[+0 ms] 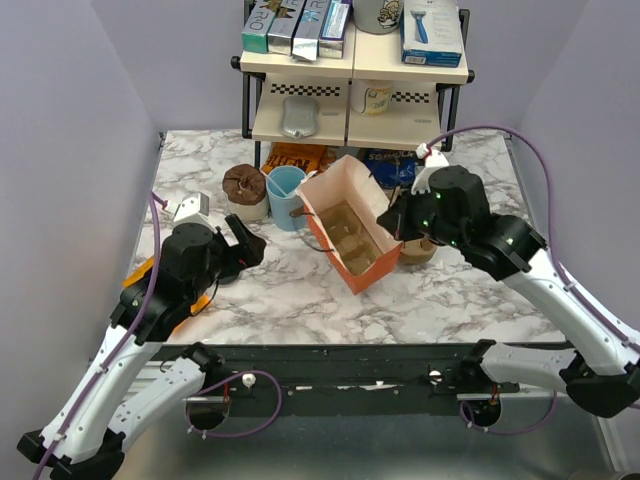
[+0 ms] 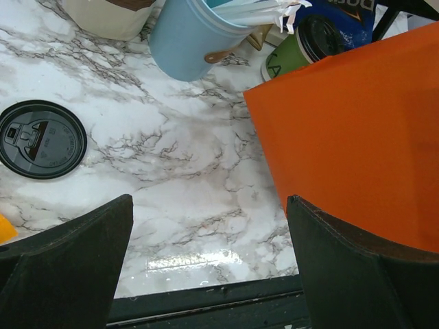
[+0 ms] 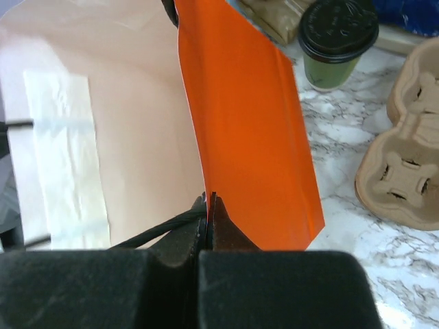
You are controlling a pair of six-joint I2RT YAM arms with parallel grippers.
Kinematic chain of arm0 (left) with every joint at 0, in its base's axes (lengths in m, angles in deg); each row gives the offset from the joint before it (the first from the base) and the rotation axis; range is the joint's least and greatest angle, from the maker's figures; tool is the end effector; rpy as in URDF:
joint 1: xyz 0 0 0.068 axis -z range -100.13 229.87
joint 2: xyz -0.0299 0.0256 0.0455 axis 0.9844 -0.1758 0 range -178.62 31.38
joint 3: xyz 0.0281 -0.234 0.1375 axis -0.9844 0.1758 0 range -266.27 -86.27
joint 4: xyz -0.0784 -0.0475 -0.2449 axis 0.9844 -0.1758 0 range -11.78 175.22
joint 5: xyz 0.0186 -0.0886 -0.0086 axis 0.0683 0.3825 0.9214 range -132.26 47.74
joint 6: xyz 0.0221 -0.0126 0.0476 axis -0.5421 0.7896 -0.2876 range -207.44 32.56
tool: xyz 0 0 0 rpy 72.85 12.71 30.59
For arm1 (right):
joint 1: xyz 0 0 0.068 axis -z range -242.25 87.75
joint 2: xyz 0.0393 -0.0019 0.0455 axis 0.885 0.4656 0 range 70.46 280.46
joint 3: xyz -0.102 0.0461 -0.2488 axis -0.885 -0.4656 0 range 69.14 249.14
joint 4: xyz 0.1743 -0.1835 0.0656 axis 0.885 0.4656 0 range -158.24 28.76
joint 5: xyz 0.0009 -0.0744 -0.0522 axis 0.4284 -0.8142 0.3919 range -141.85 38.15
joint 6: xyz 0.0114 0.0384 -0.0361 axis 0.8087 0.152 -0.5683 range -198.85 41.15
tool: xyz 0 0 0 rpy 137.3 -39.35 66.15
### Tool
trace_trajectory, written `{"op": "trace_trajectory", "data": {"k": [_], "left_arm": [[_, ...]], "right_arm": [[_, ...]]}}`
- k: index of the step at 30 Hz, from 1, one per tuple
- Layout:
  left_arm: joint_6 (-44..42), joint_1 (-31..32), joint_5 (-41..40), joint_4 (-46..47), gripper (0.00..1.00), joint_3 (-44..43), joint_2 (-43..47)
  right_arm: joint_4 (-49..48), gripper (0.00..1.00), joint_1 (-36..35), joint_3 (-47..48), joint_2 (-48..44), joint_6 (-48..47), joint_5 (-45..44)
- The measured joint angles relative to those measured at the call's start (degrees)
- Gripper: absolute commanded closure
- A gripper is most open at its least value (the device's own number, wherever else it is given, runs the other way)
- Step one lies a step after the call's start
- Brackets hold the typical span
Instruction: Pack the takeout coffee
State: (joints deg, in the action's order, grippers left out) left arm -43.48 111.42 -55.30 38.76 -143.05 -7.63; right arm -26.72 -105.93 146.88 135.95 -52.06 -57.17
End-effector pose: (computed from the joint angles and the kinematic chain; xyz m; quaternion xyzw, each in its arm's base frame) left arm 0.1109 -0.0586 0.3595 -0.1501 0.8434 -0.2329 0.4603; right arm 0.1704 0.1583 0.4108 -0.1034 0.8560 0.2586 0.4355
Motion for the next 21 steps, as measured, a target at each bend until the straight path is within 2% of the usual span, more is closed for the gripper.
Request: {"op": "trace_trajectory", "data": {"k": [6,13,21], "left_arm": [[0.0,0.0,-0.02,0.02,0.01,0.0,0.37],[0.07,0.0,-0.24,-0.11,0.01,0.39,1.09],[0.44,0.0,-0.72,-0.57,0.01,1.4,2.99]], "right_arm": [[-0.83,0.99,0.17,-0.66,-0.68,0.39,0.74],[-0.13,0.99,0.31,-4.28,7.58,0.74,0.76],[-0.68,0.99,0.57,-0.85,7.45,-1.57,5.09]]}}
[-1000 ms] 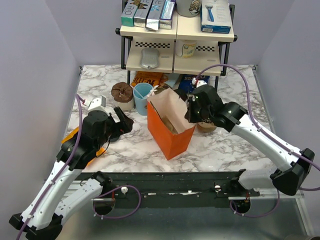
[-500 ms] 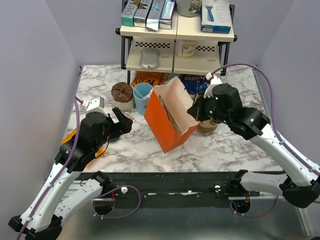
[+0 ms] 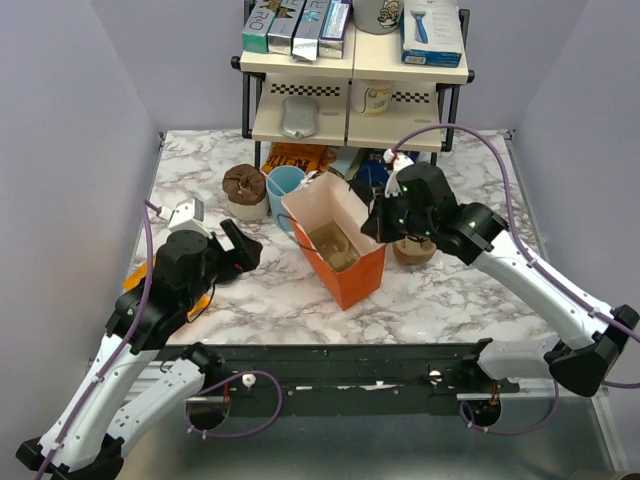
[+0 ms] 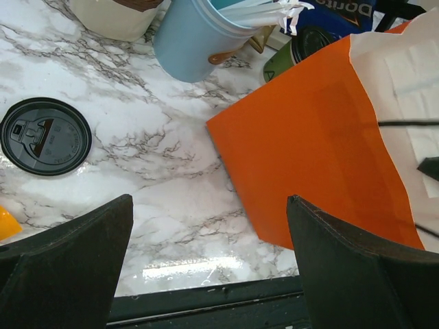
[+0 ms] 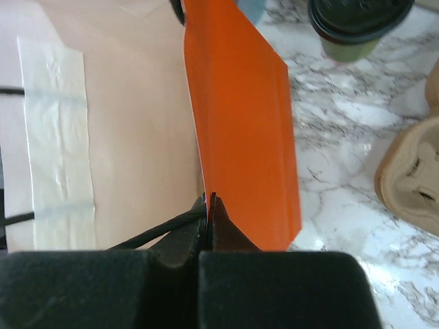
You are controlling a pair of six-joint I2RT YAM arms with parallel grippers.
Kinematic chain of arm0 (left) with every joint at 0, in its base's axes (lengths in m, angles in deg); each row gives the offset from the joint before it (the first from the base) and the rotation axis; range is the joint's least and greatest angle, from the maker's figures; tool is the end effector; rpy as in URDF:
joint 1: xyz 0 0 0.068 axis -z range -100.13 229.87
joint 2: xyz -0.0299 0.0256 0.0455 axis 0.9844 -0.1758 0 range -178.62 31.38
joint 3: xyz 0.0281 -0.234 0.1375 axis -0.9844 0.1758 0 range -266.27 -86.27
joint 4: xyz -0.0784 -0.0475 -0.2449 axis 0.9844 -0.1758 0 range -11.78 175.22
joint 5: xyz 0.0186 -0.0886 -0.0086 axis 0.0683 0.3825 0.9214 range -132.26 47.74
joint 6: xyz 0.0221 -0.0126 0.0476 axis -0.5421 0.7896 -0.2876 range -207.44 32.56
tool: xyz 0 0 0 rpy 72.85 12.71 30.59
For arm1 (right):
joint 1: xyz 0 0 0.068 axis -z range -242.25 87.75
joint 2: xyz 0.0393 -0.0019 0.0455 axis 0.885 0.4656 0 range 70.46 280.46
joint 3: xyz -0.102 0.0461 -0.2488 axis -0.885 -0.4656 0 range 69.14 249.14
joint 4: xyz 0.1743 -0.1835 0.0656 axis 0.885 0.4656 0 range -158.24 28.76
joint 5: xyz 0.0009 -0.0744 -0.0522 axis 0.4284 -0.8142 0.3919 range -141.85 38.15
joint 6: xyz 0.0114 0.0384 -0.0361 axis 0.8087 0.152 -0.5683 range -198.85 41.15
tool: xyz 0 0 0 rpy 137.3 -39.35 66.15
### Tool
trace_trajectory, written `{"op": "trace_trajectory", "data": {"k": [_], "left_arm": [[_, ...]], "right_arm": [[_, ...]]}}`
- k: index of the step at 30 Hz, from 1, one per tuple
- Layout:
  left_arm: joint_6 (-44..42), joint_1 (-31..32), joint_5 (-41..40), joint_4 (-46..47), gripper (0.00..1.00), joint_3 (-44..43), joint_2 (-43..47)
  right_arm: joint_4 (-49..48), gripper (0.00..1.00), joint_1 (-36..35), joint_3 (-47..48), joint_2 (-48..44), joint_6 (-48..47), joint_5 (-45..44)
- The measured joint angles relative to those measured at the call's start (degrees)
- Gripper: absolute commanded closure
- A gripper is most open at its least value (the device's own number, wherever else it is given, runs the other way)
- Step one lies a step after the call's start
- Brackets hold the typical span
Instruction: Pack the takeout coffee
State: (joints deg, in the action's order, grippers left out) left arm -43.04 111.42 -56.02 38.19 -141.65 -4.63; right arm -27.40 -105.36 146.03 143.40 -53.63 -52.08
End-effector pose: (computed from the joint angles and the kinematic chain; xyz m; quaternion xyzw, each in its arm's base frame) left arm 0.1015 -0.0523 0.3562 -0.1568 0.8372 -0.2354 0.4681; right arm 0.1975 0.1847 0.3768 -0.1382 0.8838 0.2495 0.3709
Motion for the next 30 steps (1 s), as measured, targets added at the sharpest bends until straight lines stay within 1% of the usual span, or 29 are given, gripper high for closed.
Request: {"op": "trace_trajectory", "data": {"k": [6,12,17,22,25,30], "left_arm": [[0.04,0.0,-0.35,-1.09,0.01,0.0,1.25],[0.07,0.0,-1.14,-2.19,0.01,0.0,2.56],[0.33,0.0,-1.4,-2.43,0.01,0.0,2.54],[1.07,0.0,-1.86,-2.47,0.01,0.44,2.56],[1.33,0.0,-1.95,-2.62,0.01,1.11,2.69],[1.57,0.0,-2.05,-2.97,0.01,1.51,3.67]], "right_arm": [[-0.5,0.99,0.0,3.45,-3.45,-1.09,3.41],[-0.46,0.99,0.0,3.63,-6.36,-1.11,4.72],[-0.52,0.99,0.0,0.94,-4.83,-1.29,4.96],[0.79,0.99,0.0,-1.53,2.19,-2.62,5.97],[1.25,0.99,0.09,-0.59,4.63,-3.45,6.43],[1.49,0.99,0.09,2.86,2.99,-4.81,7.1]]}}
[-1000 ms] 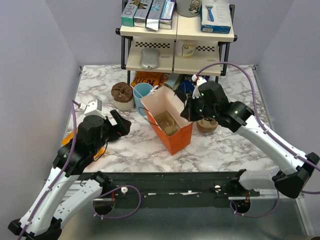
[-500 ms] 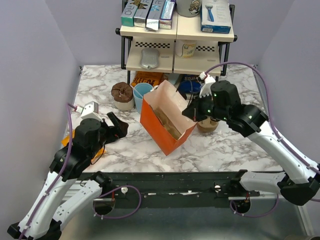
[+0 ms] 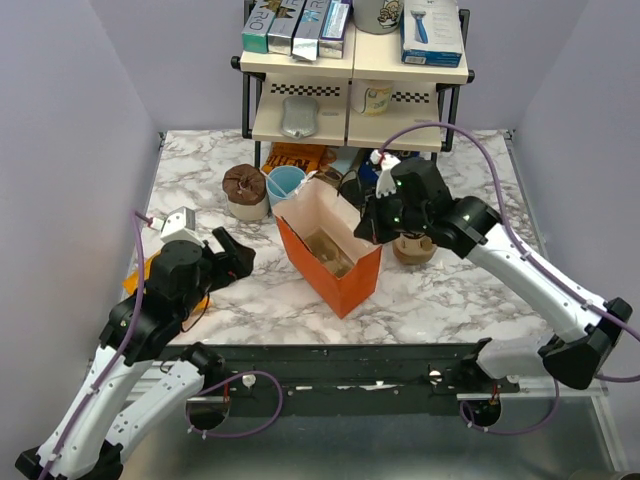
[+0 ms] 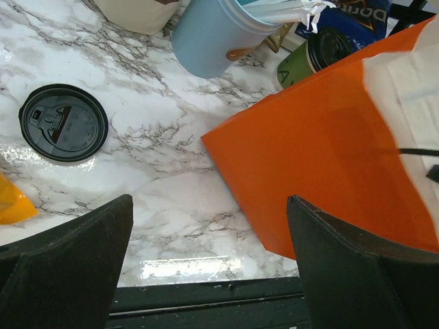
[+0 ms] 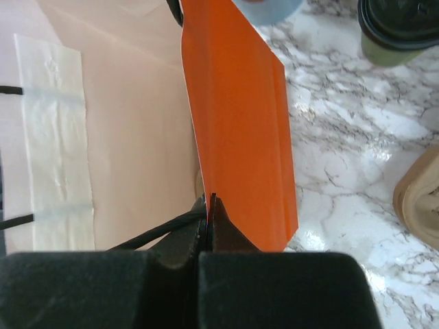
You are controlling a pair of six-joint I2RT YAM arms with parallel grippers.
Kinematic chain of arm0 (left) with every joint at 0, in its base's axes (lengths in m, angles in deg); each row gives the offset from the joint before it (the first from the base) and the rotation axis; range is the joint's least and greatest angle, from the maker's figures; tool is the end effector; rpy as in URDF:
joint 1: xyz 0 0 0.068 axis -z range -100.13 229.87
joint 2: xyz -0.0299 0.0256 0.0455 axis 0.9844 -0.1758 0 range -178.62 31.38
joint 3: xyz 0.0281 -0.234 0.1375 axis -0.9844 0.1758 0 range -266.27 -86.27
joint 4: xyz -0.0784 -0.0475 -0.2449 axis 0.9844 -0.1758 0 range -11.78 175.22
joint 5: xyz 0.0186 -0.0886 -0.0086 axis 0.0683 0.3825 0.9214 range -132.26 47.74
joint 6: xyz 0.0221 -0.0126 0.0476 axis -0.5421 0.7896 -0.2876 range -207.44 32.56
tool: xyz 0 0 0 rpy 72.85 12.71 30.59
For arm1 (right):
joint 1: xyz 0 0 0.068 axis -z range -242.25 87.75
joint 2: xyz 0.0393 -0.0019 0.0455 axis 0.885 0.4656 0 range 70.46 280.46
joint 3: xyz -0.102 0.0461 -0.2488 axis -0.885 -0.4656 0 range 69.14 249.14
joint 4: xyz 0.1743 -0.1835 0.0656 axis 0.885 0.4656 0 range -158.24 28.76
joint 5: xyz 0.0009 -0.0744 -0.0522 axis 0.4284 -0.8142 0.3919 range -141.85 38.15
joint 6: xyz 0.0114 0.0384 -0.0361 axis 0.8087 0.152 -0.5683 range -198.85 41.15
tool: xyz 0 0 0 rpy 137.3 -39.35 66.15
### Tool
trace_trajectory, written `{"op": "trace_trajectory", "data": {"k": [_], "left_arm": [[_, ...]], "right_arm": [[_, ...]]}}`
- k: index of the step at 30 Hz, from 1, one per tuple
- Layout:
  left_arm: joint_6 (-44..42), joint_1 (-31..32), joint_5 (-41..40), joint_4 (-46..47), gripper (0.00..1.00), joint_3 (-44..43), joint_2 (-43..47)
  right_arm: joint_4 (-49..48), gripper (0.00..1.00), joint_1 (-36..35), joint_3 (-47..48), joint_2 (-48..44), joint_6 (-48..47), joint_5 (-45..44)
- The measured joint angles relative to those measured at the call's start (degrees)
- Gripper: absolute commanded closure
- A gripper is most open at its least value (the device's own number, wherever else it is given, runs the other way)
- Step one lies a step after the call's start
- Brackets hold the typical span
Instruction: Pack the takeout coffee
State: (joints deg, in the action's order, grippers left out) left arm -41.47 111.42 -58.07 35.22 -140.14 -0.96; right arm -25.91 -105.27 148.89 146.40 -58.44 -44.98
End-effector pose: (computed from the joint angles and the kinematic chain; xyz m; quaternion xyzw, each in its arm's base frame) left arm 0.0886 -0.0429 0.3489 -0.1767 0.8355 -0.2250 0.4691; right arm 0.2031 0.1954 0.3776 -0.2018 0.8766 0.2738 0.3403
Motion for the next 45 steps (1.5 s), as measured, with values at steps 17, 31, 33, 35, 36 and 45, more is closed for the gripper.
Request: {"op": "trace_trajectory", "data": {"k": [17,31,33,35,36,45], "left_arm": [[0.42,0.0,-1.6,-2.21,0.01,0.0,1.9],[1.29,0.0,-1.81,-2.51,0.01,1.31,0.96],[1.46,0.0,-1.81,-2.51,0.01,1.31,0.94],[1.53,0.0,-1.79,-2.51,0.01,1.31,0.94],[1.51,0.0,-1.79,-2.49,0.01,1.31,0.96],[0.37,0.0,4.22,-0.46,0.01,1.31,1.11]], "right_arm": [[0.61,0.98,0.0,-1.88,-5.03,0.17,0.57],[1.01,0.72,0.15,-4.85,-3.17,0.76,-3.43],[1.01,0.61,0.15,-4.87,-3.63,2.16,-4.17],[0.74,0.45,0.15,-5.2,-4.42,3.43,-4.68],[0.55,0.43,0.17,-5.75,-5.09,4.13,-4.87],[-1.01,0.1,0.2,-8.94,-12.83,5.9,-9.92]]}}
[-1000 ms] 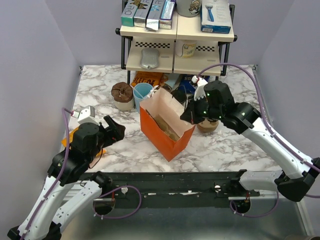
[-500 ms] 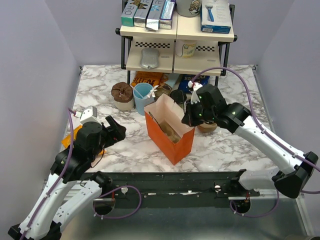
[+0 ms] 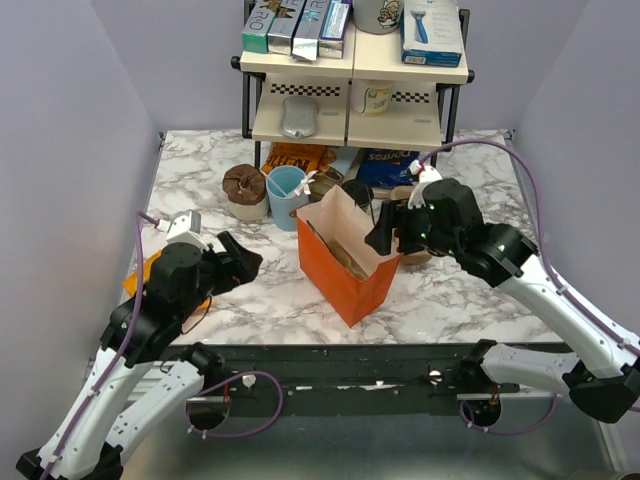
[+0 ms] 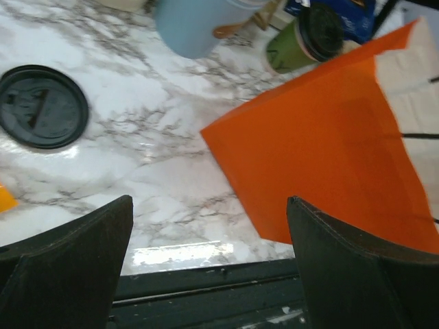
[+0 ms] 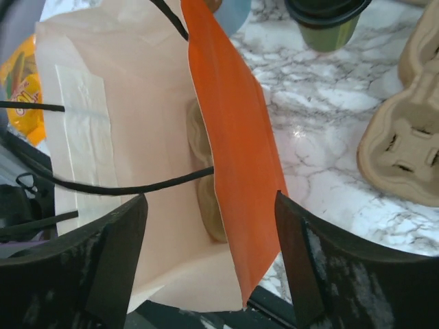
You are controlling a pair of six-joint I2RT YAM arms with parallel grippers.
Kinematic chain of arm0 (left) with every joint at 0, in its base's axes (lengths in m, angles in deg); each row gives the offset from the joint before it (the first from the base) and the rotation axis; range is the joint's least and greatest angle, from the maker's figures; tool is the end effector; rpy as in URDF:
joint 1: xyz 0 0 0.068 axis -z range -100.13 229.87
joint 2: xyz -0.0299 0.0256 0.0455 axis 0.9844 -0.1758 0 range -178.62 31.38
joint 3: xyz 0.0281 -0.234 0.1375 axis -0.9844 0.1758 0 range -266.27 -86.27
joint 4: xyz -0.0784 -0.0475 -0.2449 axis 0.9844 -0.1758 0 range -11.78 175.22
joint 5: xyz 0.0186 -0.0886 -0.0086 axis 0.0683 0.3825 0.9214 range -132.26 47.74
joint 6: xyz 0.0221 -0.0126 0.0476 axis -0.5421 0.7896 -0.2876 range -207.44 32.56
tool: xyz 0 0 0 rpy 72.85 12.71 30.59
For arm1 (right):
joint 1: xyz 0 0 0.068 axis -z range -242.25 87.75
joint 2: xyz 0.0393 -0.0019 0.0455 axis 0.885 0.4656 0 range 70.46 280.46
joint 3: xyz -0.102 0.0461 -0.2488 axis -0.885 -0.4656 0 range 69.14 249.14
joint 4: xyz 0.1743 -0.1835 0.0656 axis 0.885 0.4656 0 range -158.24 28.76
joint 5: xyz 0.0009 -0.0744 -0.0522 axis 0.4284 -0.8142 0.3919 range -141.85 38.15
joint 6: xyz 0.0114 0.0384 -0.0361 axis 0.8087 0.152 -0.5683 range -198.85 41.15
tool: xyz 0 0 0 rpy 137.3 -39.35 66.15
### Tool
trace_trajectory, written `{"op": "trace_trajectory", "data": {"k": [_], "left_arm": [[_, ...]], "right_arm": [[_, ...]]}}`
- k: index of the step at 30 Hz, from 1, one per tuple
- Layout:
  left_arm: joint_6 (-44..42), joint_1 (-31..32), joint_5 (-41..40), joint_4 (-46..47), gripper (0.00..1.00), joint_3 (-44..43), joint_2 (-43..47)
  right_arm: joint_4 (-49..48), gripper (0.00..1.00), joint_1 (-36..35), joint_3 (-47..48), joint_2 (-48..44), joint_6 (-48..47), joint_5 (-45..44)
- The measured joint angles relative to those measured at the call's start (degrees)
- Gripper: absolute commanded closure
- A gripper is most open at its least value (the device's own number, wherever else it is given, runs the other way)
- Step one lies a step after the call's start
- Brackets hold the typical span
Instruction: Pack the takeout coffee
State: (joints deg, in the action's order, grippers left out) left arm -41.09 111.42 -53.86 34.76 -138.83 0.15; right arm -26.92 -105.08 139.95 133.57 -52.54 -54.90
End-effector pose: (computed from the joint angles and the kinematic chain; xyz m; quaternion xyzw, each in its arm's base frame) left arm 0.0853 -0.0439 0.3424 -0.1614 0.8440 -0.2490 0.4467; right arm 0.1674 0.1526 0.3805 -0.1142 0.8738 0.2486 0.4021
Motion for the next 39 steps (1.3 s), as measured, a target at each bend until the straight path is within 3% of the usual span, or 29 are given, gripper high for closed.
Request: {"op": "trace_trajectory", "data": {"k": [3,8,12,18,27,30,31,33,34,37,39], "left_arm": [[0.15,0.0,6.25,4.5,0.01,-0.02,0.07],[1.64,0.28,17.16,14.71,0.01,-0.48,-5.4],[3.06,6.58,18.47,18.69,0.01,-2.49,-12.76],[4.57,22.82,6.8,16.41,0.01,-12.46,-22.82],[9.79,32.83,-14.73,0.46,0.03,-25.46,-38.66],[11.43,33.66,-17.81,-2.78,0.24,-25.9,-42.32],[11.69,33.77,-18.4,-3.21,0.43,-26.23,-43.08],[12.37,33.83,-19.96,-4.31,0.63,-27.45,-44.44],[12.76,33.83,-20.76,-5.01,0.8,-28.04,-44.61],[13.25,33.94,-22.88,-8.11,1.0,-28.7,-43.89],[13.22,33.81,-24.0,-10.14,1.0,-28.68,-43.01]], "right_arm": [[-0.98,0.03,0.0,-0.76,-2.69,0.02,-2.89],[-2.82,0.0,0.0,-3.37,-8.28,0.07,-9.03],[-3.67,0.0,0.0,-6.16,-13.53,0.42,-16.28],[-3.87,0.0,0.04,-10.78,-18.8,0.85,-25.66],[-3.85,0.0,0.04,-12.55,-19.67,-0.24,-30.49],[-3.85,0.0,0.04,-13.07,-19.67,-0.68,-31.32],[-3.85,0.0,0.04,-13.27,-19.67,-0.85,-31.56],[-3.85,0.0,0.04,-13.53,-19.67,-0.94,-31.91],[-3.85,0.0,0.04,-13.62,-19.67,-1.01,-32.06],[-3.87,0.0,0.04,-13.99,-19.67,-1.33,-32.3],[-3.87,0.0,0.04,-14.25,-19.65,-1.51,-32.33]]}}
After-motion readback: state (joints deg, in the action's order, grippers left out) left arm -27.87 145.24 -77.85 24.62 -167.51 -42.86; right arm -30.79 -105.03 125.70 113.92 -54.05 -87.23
